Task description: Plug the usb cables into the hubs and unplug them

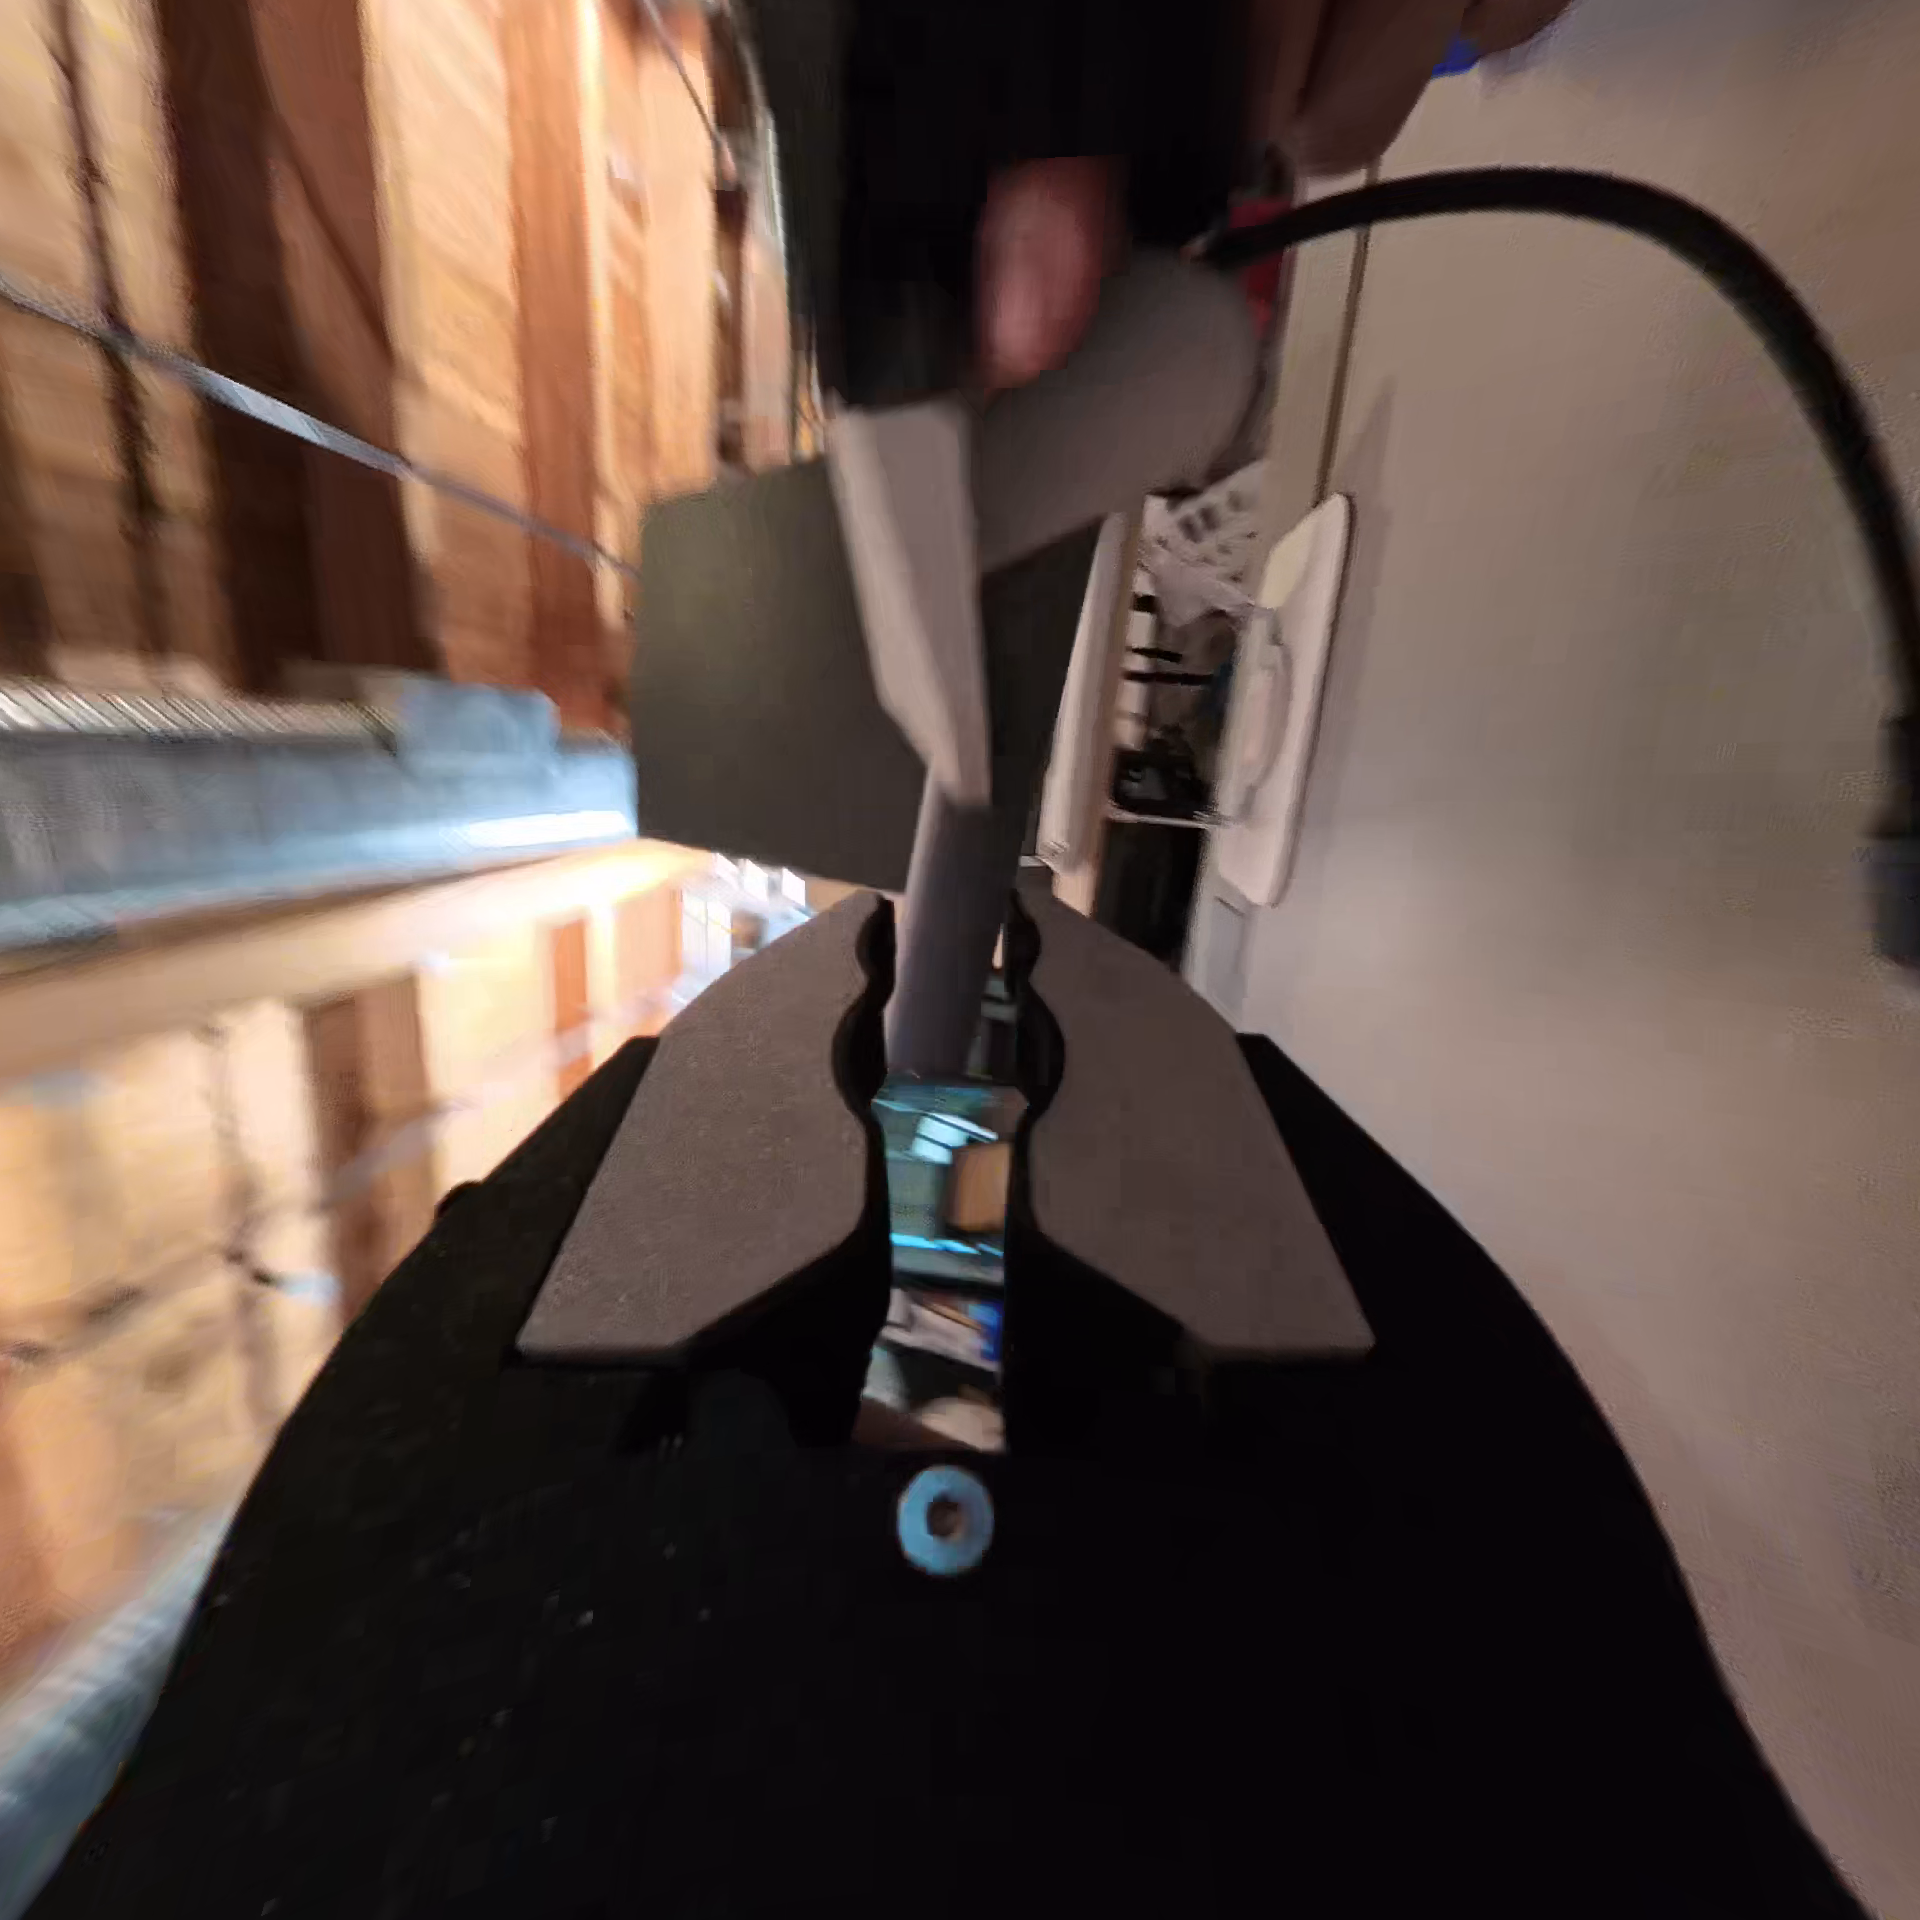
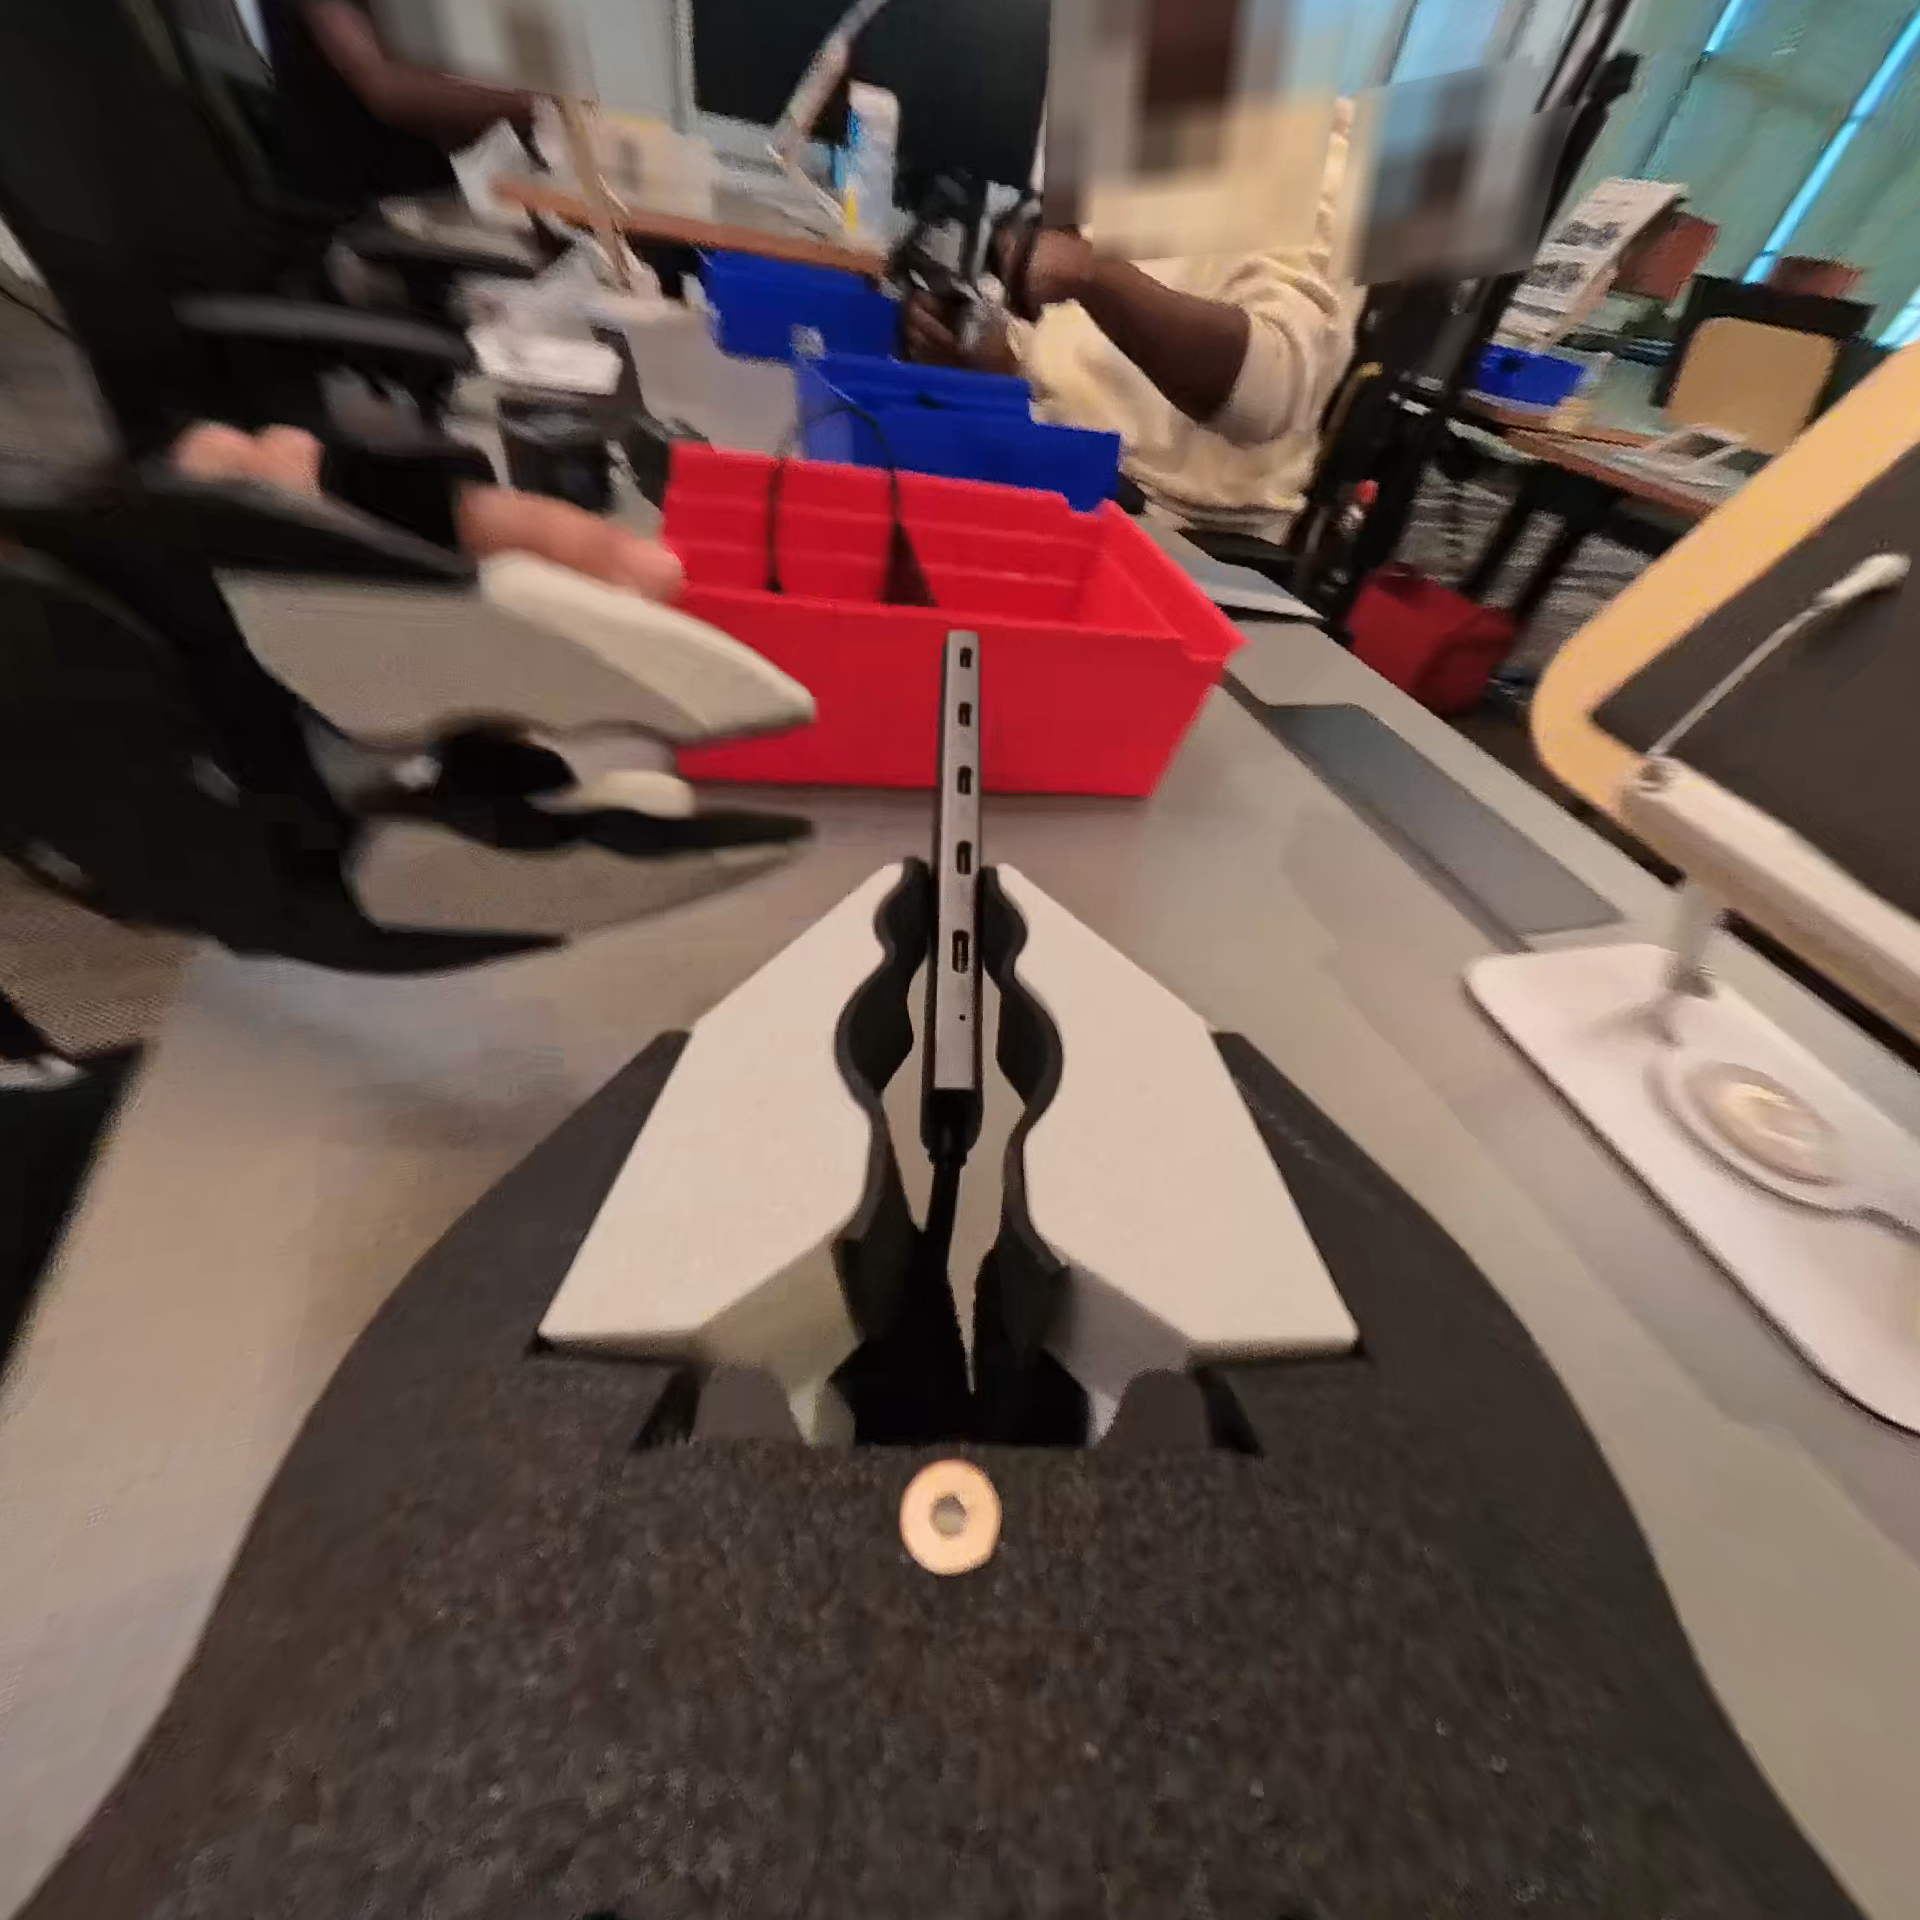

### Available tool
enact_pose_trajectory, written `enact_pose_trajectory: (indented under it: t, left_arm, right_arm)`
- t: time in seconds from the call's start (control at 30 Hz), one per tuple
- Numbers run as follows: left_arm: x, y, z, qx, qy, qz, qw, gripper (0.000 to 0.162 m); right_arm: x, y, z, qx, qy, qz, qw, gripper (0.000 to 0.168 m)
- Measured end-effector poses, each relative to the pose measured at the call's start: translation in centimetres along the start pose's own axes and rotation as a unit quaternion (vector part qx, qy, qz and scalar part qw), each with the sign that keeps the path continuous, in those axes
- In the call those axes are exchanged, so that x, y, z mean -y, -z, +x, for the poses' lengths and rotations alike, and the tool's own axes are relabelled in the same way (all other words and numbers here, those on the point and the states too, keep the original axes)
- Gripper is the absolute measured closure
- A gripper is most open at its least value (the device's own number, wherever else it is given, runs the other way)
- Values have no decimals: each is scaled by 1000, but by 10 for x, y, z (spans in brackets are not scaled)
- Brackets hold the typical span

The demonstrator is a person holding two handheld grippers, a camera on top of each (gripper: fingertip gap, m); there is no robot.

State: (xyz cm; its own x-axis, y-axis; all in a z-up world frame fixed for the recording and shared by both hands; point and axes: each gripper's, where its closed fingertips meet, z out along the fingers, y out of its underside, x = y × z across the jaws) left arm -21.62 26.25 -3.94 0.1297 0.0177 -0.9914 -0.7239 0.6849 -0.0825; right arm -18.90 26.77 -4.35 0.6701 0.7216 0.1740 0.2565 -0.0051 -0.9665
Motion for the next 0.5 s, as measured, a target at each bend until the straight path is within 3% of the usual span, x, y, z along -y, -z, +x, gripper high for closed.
enact_pose_trajectory:
  t: [0.07, 0.1, 0.2, 0.27, 0.3, 0.5]
  left_arm:
    - [-19, 8, 7, -42, 141, -36, 989, 140]
    - [-28, 10, 12, -73, 229, -53, 969, 137]
    - [-33, 11, 29, -205, 462, -41, 862, 114]
    - [-23, 17, 26, -286, 525, 18, 801, 109]
    - [-21, 20, 20, -300, 522, 47, 797, 110]
    - [-14, 33, 30, -358, 335, 96, 866, 137]
  right_arm:
    - [-3, 4, 4, -10, 50, -9, 999, 161]
    - [0, 7, 0, -3, 77, -5, 997, 161]
    - [1, 11, -16, 22, 138, -16, 990, 161]
    - [1, 12, -30, 49, 168, -32, 984, 161]
    - [0, 12, -36, 61, 180, -43, 981, 160]
    - [0, 2, -62, 113, 233, -81, 963, 160]
